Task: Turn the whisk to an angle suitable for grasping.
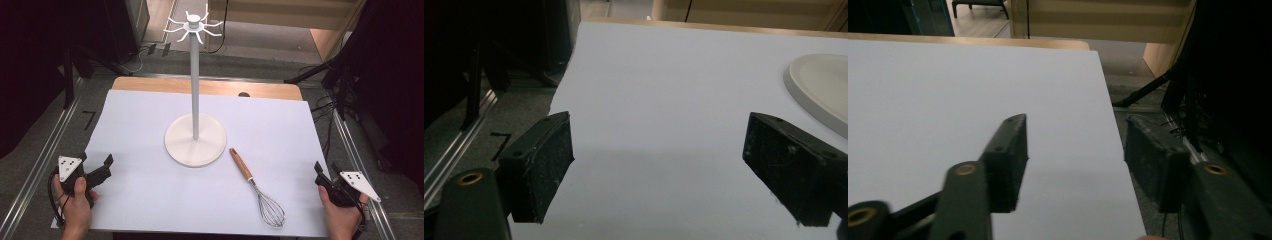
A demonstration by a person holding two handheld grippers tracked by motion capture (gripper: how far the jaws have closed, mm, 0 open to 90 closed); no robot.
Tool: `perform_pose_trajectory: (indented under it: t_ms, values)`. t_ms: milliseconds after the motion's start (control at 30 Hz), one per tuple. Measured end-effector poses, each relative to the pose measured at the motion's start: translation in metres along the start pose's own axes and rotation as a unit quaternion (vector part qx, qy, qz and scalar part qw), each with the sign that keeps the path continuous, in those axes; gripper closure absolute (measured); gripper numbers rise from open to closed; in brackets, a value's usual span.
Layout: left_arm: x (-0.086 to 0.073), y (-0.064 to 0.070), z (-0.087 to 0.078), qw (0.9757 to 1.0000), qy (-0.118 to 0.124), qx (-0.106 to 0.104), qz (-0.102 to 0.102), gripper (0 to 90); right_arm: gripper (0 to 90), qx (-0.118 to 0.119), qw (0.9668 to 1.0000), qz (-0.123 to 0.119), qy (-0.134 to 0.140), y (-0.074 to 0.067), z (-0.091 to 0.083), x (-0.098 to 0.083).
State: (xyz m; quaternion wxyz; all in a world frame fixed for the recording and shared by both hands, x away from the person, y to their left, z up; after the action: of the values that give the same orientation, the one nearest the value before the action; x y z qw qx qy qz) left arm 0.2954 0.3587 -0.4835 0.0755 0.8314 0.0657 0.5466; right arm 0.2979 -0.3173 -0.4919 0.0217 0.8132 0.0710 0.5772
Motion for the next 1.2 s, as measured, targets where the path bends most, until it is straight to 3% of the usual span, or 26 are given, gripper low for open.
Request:
perform_pose_trajectory:
  t_ms: [67,133,267,400,533,667,733,767,833,867,900,967,1033,1100,1167,1200]
  values:
    - [0.000,0.000,0.000,1.0000,-0.001,0.000,-0.001,13.7,58.7,0.020,0.9997,-0.011,-0.003,-0.003,0.001,0.005]
    - [-0.001,0.001,0.001,1.0000,-0.004,0.001,0.004,13.7,68.8,0.067,0.9977,-0.009,-0.005,-0.014,0.000,0.014]
    - [-0.001,0.001,0.002,1.0000,-0.006,0.003,0.004,13.7,77.5,0.080,0.9958,-0.039,-0.020,-0.030,-0.001,0.030]
    - [-0.001,0.001,0.003,0.9999,-0.008,0.004,0.004,13.8,86.5,0.127,0.9877,-0.058,-0.071,-0.052,0.003,0.044]
    - [-0.001,0.001,0.003,0.9999,-0.010,0.005,0.006,13.8,90.0,0.185,0.9715,-0.071,-0.130,-0.075,0.011,0.051]
    - [-0.001,0.001,0.003,0.9999,-0.008,0.005,0.005,13.8,90.0,0.194,0.9597,-0.081,-0.187,-0.094,0.025,0.056]
    - [-0.001,0.001,0.003,0.9999,-0.008,0.005,0.006,13.8,90.0,0.223,0.9471,-0.088,-0.214,-0.107,0.030,0.059]
    - [-0.001,0.001,0.003,0.9999,-0.008,0.005,0.005,13.8,90.0,0.230,0.9424,-0.091,-0.225,-0.113,0.031,0.060]
    - [-0.001,0.001,0.003,0.9999,-0.008,0.005,0.005,13.8,90.0,0.239,0.9349,-0.109,-0.239,-0.124,0.034,0.064]
    - [-0.001,0.001,0.003,0.9999,-0.008,0.005,0.005,13.8,90.0,0.239,0.9349,-0.109,-0.239,-0.124,0.034,0.064]
    - [-0.001,0.001,0.003,0.9999,-0.008,0.005,0.005,13.8,90.0,0.239,0.9319,-0.118,-0.246,-0.129,0.035,0.065]
    - [-0.001,0.001,0.003,0.9999,-0.008,0.005,0.005,13.8,90.0,0.253,0.9198,-0.139,-0.266,-0.144,0.038,0.068]
    - [-0.001,0.001,0.003,0.9999,-0.008,0.005,0.005,13.8,90.0,0.250,0.9190,-0.136,-0.273,-0.150,0.039,0.069]
    - [-0.001,0.001,0.003,0.9999,-0.007,0.005,0.005,13.9,90.0,0.271,0.9113,-0.124,-0.283,-0.159,0.039,0.070]
    - [-0.001,0.001,0.003,0.9999,-0.008,0.005,0.006,13.9,90.0,0.288,0.9041,-0.130,-0.288,-0.170,0.039,0.070]
    - [-0.001,0.001,0.003,0.9999,-0.008,0.004,0.006,13.9,90.0,0.296,0.8974,-0.128,-0.301,-0.175,0.038,0.068]
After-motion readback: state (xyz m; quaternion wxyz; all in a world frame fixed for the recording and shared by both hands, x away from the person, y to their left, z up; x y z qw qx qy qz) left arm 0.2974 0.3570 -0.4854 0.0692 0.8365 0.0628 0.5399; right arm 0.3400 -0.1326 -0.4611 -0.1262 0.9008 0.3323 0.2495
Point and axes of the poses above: each handheld gripper's, and its own axes: z roughly forward along the jaws, x roughly out of its top, y roughly to its right, the point moved 6 cm from there along z, roughly forward along the jaws, and after that the axes turned 9 degrees about -z, right-handed, at the moved point
